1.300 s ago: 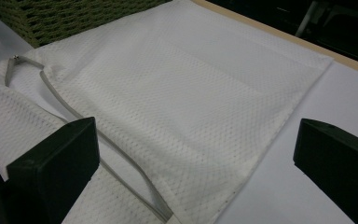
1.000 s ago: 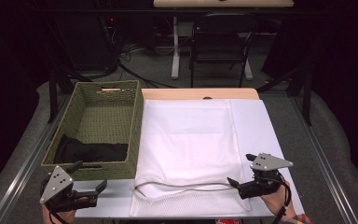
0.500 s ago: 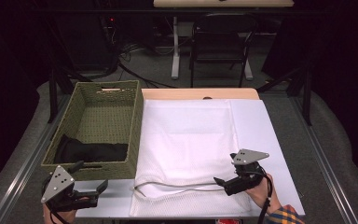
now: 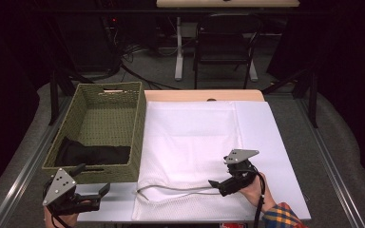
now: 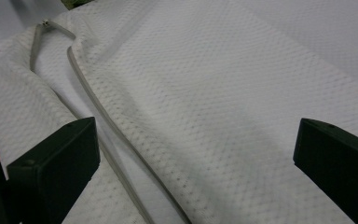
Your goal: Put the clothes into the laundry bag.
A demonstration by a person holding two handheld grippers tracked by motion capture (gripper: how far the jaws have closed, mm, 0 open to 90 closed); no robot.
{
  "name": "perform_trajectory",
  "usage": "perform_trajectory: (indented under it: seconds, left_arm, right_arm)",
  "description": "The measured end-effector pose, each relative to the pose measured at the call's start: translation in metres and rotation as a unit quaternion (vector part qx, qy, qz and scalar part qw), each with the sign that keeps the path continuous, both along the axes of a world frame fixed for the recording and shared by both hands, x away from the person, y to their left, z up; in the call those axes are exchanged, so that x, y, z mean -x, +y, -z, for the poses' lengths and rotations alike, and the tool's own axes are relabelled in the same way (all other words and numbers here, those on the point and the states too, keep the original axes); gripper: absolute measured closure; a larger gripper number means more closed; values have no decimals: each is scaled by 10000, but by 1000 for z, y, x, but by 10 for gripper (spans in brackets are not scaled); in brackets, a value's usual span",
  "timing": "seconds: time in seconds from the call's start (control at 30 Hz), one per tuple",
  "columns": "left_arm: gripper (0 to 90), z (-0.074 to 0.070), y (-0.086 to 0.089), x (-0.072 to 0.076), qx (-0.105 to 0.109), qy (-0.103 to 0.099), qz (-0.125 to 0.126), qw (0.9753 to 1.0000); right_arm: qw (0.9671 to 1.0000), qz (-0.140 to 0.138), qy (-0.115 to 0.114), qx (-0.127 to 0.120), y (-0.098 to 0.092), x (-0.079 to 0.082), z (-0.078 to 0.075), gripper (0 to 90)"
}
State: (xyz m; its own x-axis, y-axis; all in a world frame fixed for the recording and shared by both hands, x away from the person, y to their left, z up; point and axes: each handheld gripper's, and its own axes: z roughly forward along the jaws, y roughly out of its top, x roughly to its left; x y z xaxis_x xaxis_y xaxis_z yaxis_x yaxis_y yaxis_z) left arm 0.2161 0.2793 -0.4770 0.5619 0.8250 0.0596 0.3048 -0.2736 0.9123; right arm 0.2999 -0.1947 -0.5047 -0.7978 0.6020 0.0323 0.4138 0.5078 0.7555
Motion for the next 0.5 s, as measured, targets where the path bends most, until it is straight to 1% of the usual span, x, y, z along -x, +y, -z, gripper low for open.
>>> perform_trajectory:
  seconds: [0.03,0.07,0.1,0.13,0.2,0.23,0.27,0.3,0.37,0.43,0.47,0.5]
  left_arm:
    - [0,0,0,0,-4,3,8,10000]
    - [0,0,-1,0,-2,5,20,10000]
    - [0,0,-1,0,-12,-1,39,10000]
    - [0,0,0,0,-30,7,51,10000]
    - [0,0,0,0,-8,3,45,10000]
    - [0,0,0,0,-8,3,45,10000]
    - [0,0,0,0,-1,17,39,10000]
    - [0,1,1,-1,-24,36,62,10000]
    - [0,1,0,-1,-34,35,85,10000]
    - [0,0,-1,0,-86,14,110,9999]
    - [0,0,-2,0,-127,-7,125,9998]
    - [0,0,-2,0,-127,-7,125,9998]
  right_arm:
    - [10000,-15,75,-52,2,-2,2,0]
    - [9999,-27,101,-47,3,-5,3,0]
    - [9998,-58,178,14,7,-8,6,0]
    - [9998,-58,205,31,9,-10,9,0]
    - [9996,-109,240,141,14,-12,12,0]
    - [9996,-109,240,141,14,-12,12,0]
    - [9994,-112,257,186,16,-14,14,6]
    - [9989,-178,293,327,21,-16,18,42]
    - [9983,-222,321,434,26,-18,22,63]
    - [9976,-270,378,517,30,-19,27,72]
    - [9971,-304,372,594,33,-20,29,86]
    - [9967,-319,389,636,35,-21,30,96]
